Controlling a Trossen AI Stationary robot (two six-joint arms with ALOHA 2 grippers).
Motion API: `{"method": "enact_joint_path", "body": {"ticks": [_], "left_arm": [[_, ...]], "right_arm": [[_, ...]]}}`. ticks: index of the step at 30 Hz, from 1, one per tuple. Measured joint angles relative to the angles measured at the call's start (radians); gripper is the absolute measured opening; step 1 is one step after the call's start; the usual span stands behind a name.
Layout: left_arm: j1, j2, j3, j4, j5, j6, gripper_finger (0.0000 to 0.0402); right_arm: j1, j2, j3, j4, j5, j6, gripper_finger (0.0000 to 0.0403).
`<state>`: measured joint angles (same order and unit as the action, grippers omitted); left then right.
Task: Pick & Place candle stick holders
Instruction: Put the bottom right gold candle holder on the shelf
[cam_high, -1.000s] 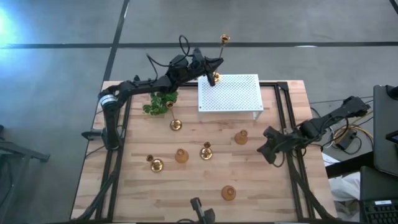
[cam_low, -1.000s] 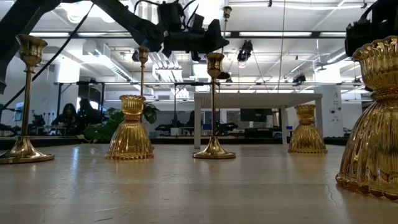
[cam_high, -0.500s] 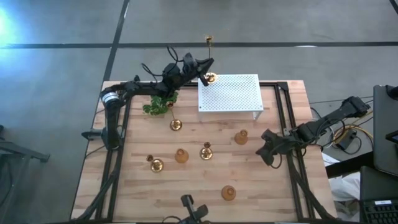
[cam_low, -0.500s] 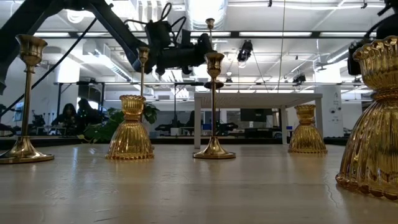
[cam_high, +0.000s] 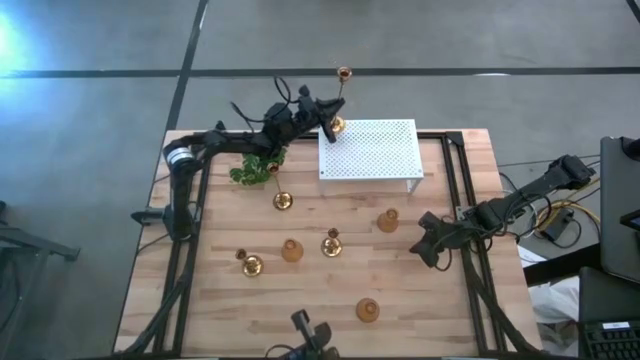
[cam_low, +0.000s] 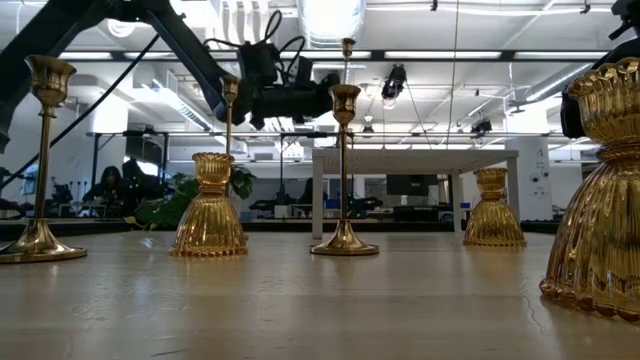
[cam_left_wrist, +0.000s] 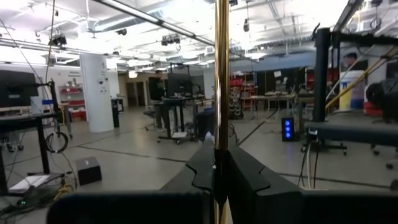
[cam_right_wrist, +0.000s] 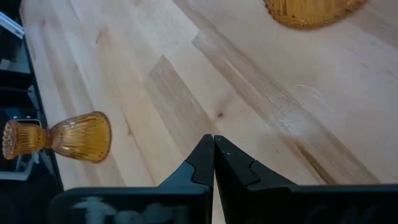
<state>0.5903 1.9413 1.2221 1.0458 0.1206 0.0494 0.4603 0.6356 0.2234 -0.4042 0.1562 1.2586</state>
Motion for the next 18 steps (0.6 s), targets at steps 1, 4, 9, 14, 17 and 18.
{"method": "enact_joint_path", "body": {"ticks": [1,4,9,14,17,18], "left_arm": [[0.003,0.006,0.000,0.000,0.002,0.000,0.0020],[0.013,0.016,0.000,0.000,0.017,0.000,0.0020],[0.035,0.031,0.000,0.042,0.018,-0.049,0.0020],[0.049,0.038,0.000,0.044,0.039,-0.080,0.0020],[0.055,0.044,0.000,0.047,0.091,-0.113,0.0020],[0.057,0.046,0.000,0.047,0.103,-0.120,0.0020]], "right_arm": [[0.000,-0.001,0.000,0.000,-0.002,0.003,0.0008],[0.000,-0.001,0.000,0.001,-0.016,0.014,0.0008],[0.000,-0.001,0.000,0.009,-0.030,0.023,0.0008],[0.000,0.001,0.000,0.019,-0.030,0.022,0.0008],[0.000,0.001,0.000,0.019,-0.029,0.021,0.0008],[0.000,0.001,0.000,0.019,-0.029,0.019,0.0008]]}}
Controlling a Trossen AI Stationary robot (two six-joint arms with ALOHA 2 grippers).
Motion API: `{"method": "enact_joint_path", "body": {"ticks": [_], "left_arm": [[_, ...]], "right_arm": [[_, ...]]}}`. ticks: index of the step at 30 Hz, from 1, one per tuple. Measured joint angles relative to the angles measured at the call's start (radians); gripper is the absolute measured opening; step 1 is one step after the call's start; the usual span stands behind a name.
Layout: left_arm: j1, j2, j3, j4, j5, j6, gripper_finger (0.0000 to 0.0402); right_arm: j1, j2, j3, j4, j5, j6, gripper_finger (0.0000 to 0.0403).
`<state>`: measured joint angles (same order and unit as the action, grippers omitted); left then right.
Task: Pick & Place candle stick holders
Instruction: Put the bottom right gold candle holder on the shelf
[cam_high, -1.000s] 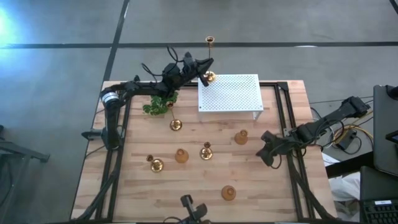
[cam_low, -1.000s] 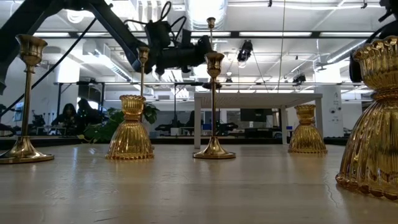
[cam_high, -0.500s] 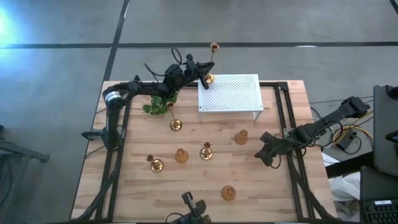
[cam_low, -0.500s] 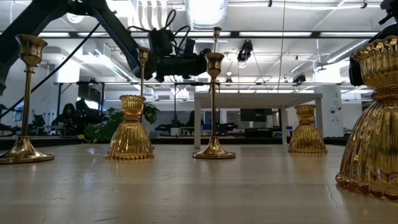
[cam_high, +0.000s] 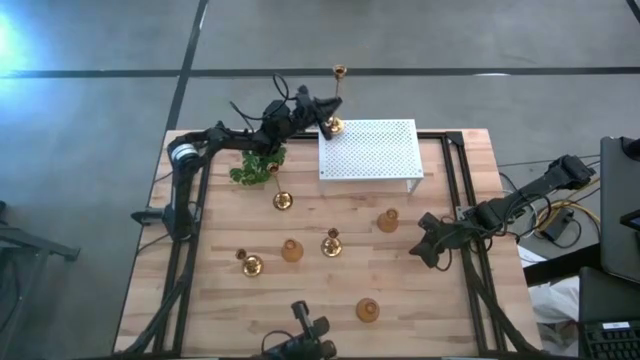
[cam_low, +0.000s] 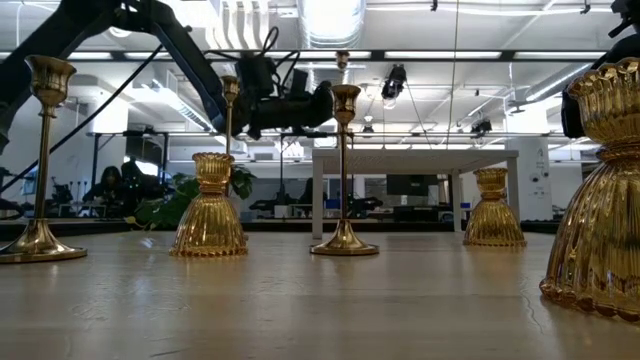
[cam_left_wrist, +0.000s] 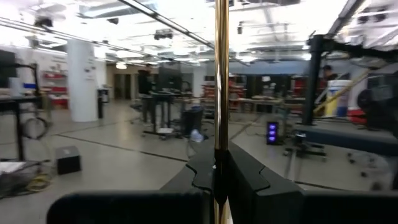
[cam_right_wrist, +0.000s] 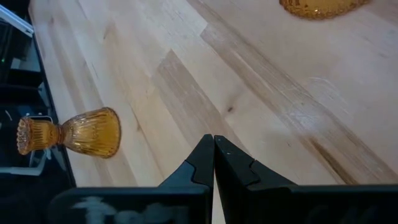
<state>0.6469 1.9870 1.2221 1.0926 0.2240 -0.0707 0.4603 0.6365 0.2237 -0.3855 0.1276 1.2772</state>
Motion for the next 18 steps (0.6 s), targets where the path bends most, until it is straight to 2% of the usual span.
{"method": "enact_joint_path", "body": {"ticks": [9,18], "left_arm": [[0.021,0.004,-0.002,-0.002,0.027,-0.012,0.0020],[0.035,0.002,-0.063,0.054,0.048,-0.062,0.0020]], "right_arm": [[0.000,0.000,0.000,0.001,0.002,0.003,0.0008],[0.000,0.000,0.000,0.001,0.002,0.003,0.0008]]}}
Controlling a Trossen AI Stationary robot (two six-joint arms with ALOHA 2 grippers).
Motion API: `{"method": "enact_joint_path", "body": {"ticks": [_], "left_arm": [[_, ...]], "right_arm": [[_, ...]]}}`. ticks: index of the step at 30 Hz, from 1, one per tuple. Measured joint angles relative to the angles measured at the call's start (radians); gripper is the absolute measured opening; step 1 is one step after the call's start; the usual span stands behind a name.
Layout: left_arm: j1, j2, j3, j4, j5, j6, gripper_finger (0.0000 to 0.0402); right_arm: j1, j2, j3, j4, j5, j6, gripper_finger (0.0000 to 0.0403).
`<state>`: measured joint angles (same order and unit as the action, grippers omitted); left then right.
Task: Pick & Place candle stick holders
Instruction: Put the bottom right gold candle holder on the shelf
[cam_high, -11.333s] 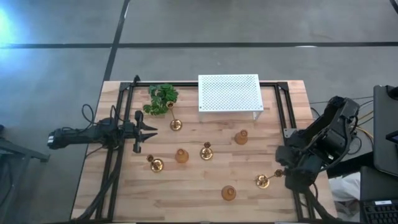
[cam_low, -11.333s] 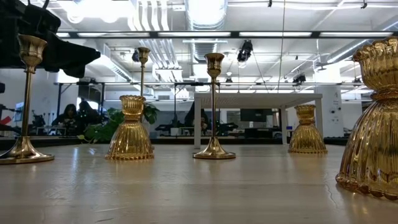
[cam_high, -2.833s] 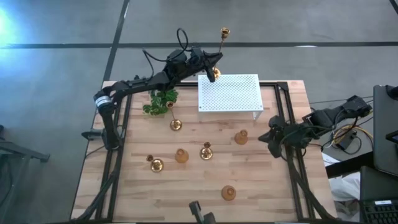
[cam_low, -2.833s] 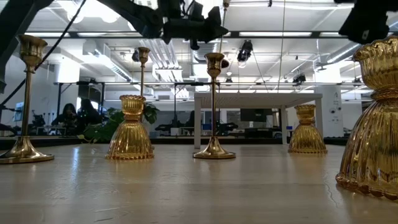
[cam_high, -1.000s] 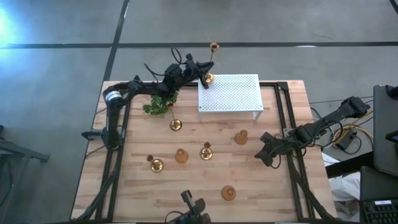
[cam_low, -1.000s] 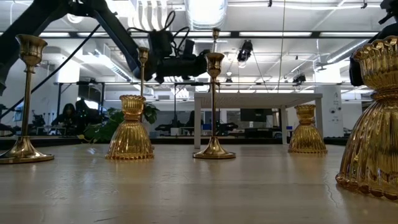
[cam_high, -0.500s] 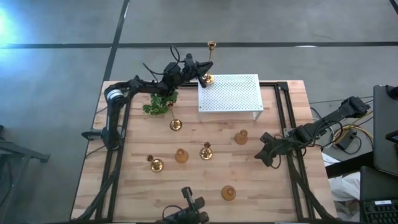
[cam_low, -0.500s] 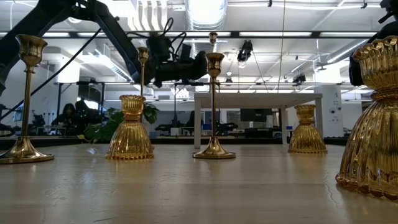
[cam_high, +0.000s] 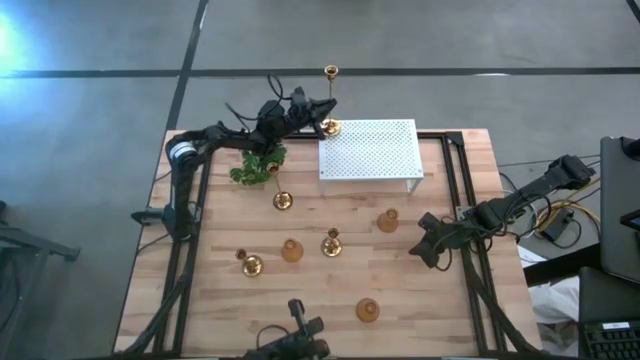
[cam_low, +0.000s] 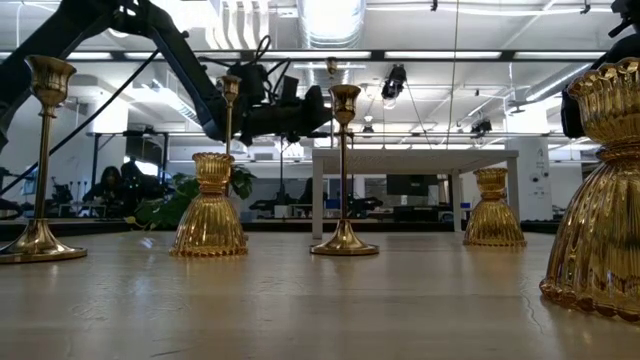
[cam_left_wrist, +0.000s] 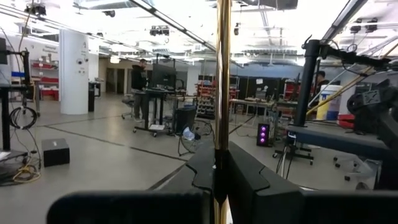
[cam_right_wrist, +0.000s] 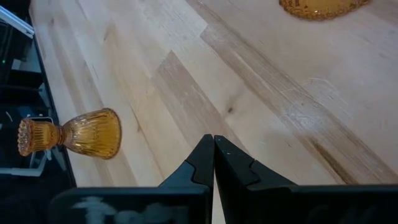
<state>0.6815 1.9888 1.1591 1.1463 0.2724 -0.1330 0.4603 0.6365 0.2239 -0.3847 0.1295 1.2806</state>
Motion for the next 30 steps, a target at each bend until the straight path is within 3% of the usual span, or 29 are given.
{"method": "enact_joint_path", "body": {"ticks": [30], "left_arm": [[0.000,0.006,-0.003,-0.029,0.042,-0.029,0.0038]], "right_arm": [[0.000,0.000,0.000,0.002,0.000,0.022,0.0008]]}}
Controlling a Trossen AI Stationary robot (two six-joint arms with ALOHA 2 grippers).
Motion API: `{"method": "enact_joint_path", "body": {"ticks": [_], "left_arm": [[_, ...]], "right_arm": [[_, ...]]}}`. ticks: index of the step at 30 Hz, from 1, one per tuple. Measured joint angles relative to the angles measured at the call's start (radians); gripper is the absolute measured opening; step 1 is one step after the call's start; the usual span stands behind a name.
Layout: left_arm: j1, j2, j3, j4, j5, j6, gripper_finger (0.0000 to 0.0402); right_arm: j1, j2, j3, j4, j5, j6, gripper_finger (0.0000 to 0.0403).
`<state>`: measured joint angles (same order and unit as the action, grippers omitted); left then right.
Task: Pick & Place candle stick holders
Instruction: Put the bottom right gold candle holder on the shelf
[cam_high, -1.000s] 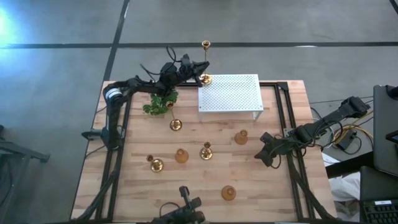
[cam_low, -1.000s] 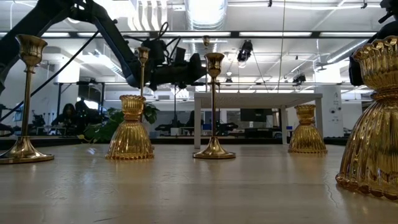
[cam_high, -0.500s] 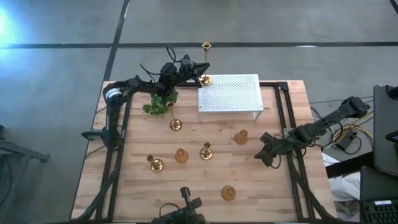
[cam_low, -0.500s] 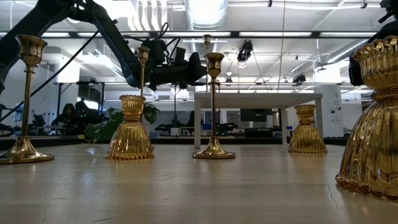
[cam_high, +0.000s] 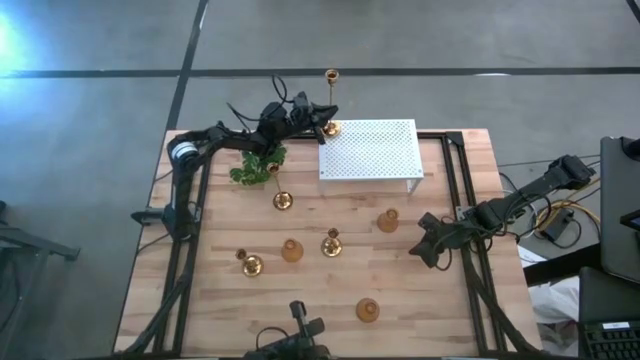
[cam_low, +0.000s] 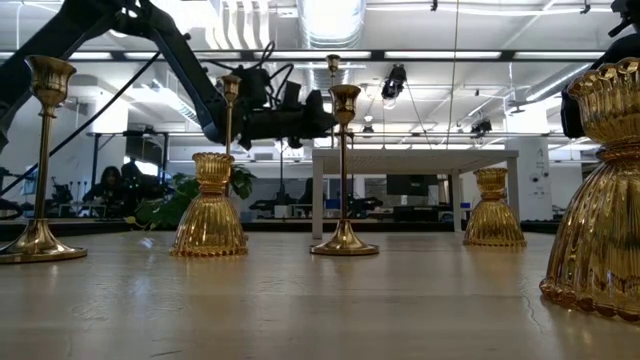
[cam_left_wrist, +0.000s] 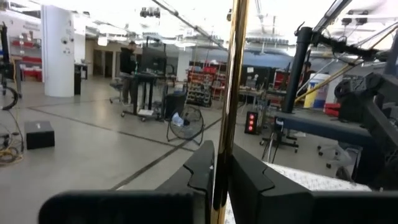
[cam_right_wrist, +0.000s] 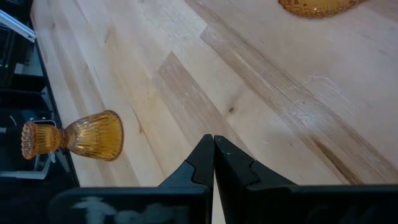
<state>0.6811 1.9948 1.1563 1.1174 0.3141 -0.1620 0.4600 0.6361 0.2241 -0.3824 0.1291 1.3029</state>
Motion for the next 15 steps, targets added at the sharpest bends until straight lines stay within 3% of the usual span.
{"method": "enact_joint_path", "body": {"ticks": [10,15], "left_arm": [[0.000,-0.002,0.001,0.007,0.003,0.002,0.0041],[0.000,-0.002,0.001,0.007,0.003,-0.006,0.0074]], "right_arm": [[0.000,-0.001,0.000,0.000,-0.002,0.007,0.0008],[0.000,-0.001,0.000,0.000,-0.007,0.008,0.0008]]}}
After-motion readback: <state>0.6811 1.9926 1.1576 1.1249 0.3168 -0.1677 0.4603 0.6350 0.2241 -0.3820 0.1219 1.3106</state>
